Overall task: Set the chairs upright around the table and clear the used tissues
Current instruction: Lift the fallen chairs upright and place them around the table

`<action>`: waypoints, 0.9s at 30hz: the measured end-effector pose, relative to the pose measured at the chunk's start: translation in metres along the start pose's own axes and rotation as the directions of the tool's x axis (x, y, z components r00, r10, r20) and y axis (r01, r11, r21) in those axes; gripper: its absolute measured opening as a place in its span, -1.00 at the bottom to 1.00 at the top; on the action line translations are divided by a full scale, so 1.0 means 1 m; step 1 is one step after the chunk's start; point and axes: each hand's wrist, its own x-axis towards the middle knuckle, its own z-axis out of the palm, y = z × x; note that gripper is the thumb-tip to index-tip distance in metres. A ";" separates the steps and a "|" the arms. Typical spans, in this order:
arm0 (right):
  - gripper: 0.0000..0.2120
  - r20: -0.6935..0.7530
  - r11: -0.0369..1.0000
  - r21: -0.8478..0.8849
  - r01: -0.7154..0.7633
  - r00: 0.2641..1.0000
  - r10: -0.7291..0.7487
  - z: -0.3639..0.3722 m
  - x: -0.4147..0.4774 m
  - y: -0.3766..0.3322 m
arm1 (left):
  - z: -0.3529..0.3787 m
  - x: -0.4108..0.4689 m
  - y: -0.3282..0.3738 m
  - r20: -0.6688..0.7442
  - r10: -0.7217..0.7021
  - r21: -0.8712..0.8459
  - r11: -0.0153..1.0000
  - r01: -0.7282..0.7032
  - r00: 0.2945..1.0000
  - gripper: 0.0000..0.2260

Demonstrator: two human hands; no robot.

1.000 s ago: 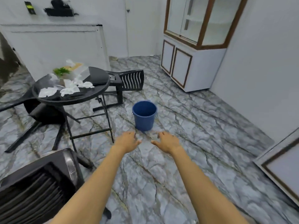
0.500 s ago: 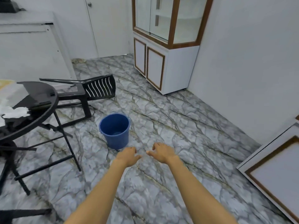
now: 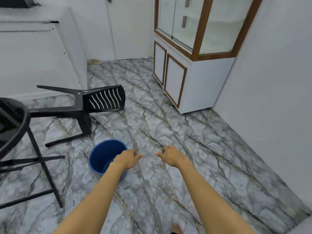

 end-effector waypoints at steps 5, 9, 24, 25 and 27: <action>-0.41 0.016 0.990 -0.034 0.135 0.991 -0.134 -0.084 0.121 0.022 | -0.061 0.098 0.044 -0.062 -0.109 -0.109 0.989 0.102 0.992 -0.49; -0.41 0.044 0.975 -0.034 0.218 0.975 -0.217 -0.132 0.206 0.020 | -0.107 0.167 0.061 -0.122 -0.181 -0.158 0.974 0.161 0.976 -0.48; -0.42 -0.001 0.927 0.036 0.373 0.928 -0.373 -0.324 0.550 -0.003 | -0.312 0.473 0.088 -0.243 -0.258 -0.259 0.946 0.194 0.935 -0.50; -0.42 0.012 0.921 0.031 0.387 0.922 -0.388 -0.334 0.571 -0.006 | -0.324 0.490 0.088 -0.249 -0.267 -0.264 0.944 0.199 0.931 -0.51; -0.43 0.044 0.906 0.027 0.422 0.905 -0.423 -0.353 0.616 -0.013 | -0.347 0.527 0.086 -0.266 -0.292 -0.285 0.934 0.214 0.919 -0.52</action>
